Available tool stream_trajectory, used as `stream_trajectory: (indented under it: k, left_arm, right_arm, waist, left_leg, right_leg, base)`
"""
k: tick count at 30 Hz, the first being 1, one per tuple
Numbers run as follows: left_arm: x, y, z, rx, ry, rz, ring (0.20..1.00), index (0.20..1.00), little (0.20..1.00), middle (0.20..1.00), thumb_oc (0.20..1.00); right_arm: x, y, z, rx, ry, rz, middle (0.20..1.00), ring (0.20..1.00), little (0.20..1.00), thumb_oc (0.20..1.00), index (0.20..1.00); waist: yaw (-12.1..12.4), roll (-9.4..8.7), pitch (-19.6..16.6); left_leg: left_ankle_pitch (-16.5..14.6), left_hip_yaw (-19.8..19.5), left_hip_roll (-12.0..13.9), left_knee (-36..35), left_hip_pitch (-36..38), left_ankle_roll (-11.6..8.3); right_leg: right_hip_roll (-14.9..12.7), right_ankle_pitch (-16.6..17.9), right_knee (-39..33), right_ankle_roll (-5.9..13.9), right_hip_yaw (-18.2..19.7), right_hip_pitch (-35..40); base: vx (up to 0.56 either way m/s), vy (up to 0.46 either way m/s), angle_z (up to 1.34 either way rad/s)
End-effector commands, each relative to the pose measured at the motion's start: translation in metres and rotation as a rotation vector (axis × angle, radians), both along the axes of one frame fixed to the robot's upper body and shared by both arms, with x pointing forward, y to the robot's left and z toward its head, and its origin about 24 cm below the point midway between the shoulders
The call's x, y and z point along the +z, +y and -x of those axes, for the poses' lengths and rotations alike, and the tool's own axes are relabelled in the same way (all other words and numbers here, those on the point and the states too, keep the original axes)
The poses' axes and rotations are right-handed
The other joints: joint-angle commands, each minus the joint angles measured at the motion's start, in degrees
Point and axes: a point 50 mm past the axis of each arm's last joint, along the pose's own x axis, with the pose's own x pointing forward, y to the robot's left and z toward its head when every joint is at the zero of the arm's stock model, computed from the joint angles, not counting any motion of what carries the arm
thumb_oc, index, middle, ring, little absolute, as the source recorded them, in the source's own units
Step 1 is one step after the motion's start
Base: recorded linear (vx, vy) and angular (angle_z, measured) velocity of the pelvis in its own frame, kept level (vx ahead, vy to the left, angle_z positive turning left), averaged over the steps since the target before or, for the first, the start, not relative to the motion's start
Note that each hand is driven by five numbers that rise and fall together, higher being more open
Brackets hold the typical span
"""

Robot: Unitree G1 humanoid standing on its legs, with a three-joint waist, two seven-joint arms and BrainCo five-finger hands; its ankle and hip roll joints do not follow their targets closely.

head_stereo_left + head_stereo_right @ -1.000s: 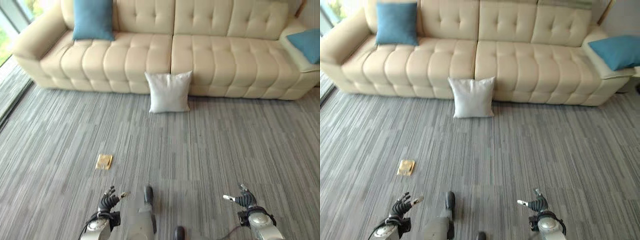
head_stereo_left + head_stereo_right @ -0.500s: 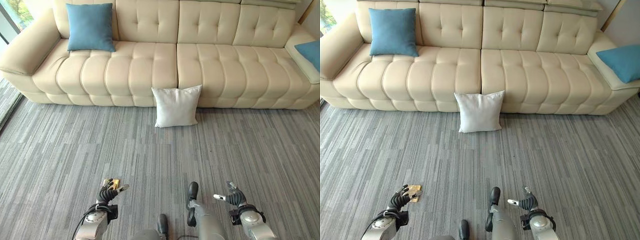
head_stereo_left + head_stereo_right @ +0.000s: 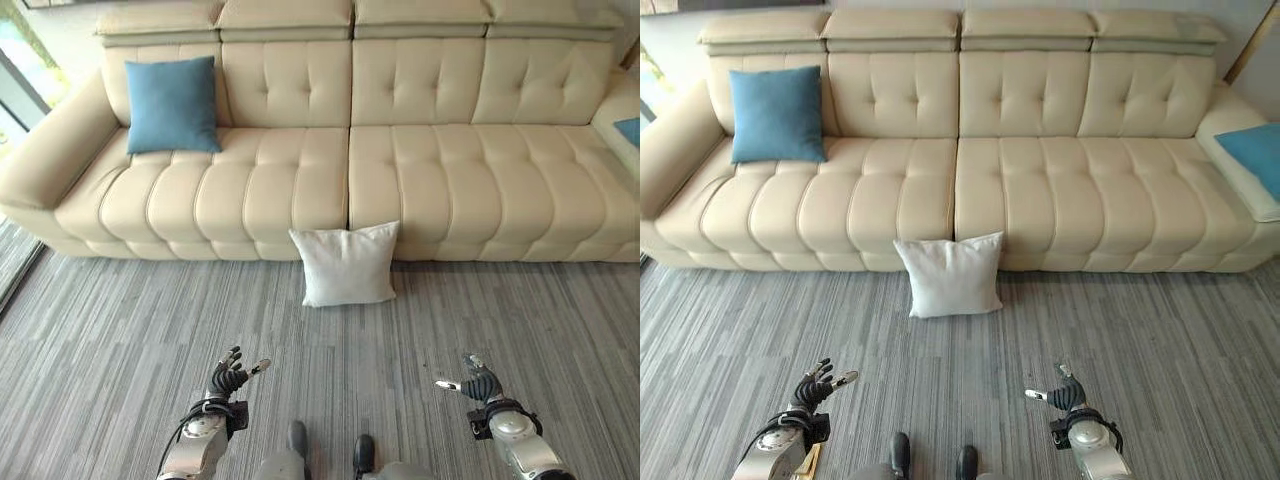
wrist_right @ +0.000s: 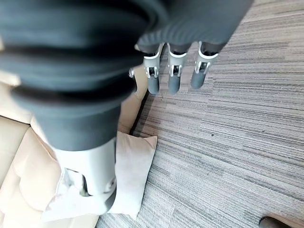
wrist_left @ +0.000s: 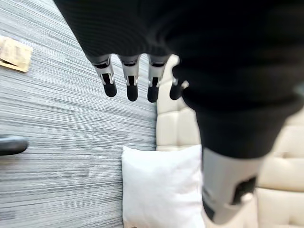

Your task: Pick up all the scattered cushions and arrange them neatly on the sofa.

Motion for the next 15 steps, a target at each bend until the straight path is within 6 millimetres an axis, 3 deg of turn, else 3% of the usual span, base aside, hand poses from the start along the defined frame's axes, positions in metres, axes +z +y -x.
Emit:
stream_trajectory:
  k: [1,4,5,8,10,12,14,15]
  left_arm:
    - [0.006,0.007,-0.003,0.002,-0.036,-0.04,1.0,1.0,1.0,1.0,1.0]
    - [0.005,0.007,-0.002,0.007,-0.033,-0.039,1.0,1.0,1.0,1.0,1.0]
    - [0.003,0.009,0.004,0.01,-0.021,-0.04,1.0,1.0,1.0,1.0,1.0]
    - [0.001,0.014,0.009,0.005,-0.004,-0.057,1.0,1.0,1.0,1.0,1.0]
    - [-0.001,0.024,0.015,0.016,0.028,-0.084,1.0,1.0,1.0,1.0,1.0]
    - [-0.001,0.028,0.016,0.018,0.037,-0.101,1.0,1.0,1.0,1.0,1.0]
    - [-0.002,0.031,0.018,0.021,0.046,-0.107,1.0,1.0,1.0,1.0,1.0]
    - [-0.001,0.032,0.017,0.022,0.043,-0.108,1.0,1.0,1.0,1.0,1.0]
  right_arm:
    - [0.006,-0.009,-0.005,-0.038,-0.048,0.012,1.0,1.0,1.0,1.0,1.0]
    - [0.006,-0.009,-0.005,-0.035,-0.044,0.022,1.0,1.0,1.0,1.0,1.0]
    - [0.005,-0.007,-0.004,-0.018,-0.036,0.024,1.0,1.0,1.0,1.0,1.0]
    - [0.004,-0.004,-0.005,0.0,-0.032,0.02,1.0,1.0,1.0,1.0,1.0]
    - [0.001,0.001,-0.003,0.021,-0.007,0.009,1.0,1.0,1.0,1.0,1.0]
    - [0.001,0.003,-0.003,0.024,-0.011,0.003,1.0,1.0,1.0,1.0,1.0]
    - [0.0,0.006,-0.003,0.022,-0.011,-0.01,1.0,1.0,1.0,1.0,1.0]
    - [0.0,0.007,-0.003,0.022,-0.014,-0.013,1.0,1.0,1.0,1.0,1.0]
  waist:
    - [2.0,0.19,1.6]
    - [2.7,0.19,1.5]
    - [3.1,0.71,-0.2]
    - [3.3,0.42,-0.9]
    - [3.8,0.53,-0.5]
    - [3.3,0.91,0.4]
    - [2.9,1.81,1.1]
    - [2.8,2.14,1.2]
  left_leg:
    - [4.4,0.5,0.2,-2.0,2.0,0.0]
    - [5.4,0.4,0.3,-2.6,0.5,-0.43]
    - [5.2,-0.1,-0.2,-3.7,2.3,0.15]
    - [4.0,0.6,-1.0,-3.2,3.7,1.22]
    - [1.1,1.7,-2.3,-3.0,6.3,3.74]
    - [0.1,2.3,-2.7,-3.1,7.9,4.9]
    - [-0.8,2.9,-2.5,-4.0,10.1,5.37]
    - [-1.2,3.3,-2.2,-4.3,11.0,5.3]
  right_leg:
    - [-2.3,-9.9,4.1,5.98,2.8,1.1]
    - [-2.3,-10.4,4.0,6.36,3.8,2.4]
    - [-3.2,-10.5,3.8,7.23,5.3,4.0]
    - [-4.7,-10.7,5.3,8.12,6.6,4.0]
    - [-6.1,-8.9,17.2,10.42,7.7,-0.8]
    - [-6.5,-5.2,24.9,12.08,7.9,-4.8]
    - [-7.3,-3.2,29.9,11.77,6.0,-9.4]
    - [-7.9,-3.1,29.1,11.35,4.3,-10.7]
  base:
    - [0.21,0.082,0.03]
    - [0.25,0.151,-0.33]
    - [0.36,0.271,-0.57]
    - [0.32,0.276,-0.76]
    - [0.26,0.331,-0.44]
    - [0.1,0.175,-0.24]
    - [0.14,0.107,0.03]
    - [0.2,0.043,-0.07]
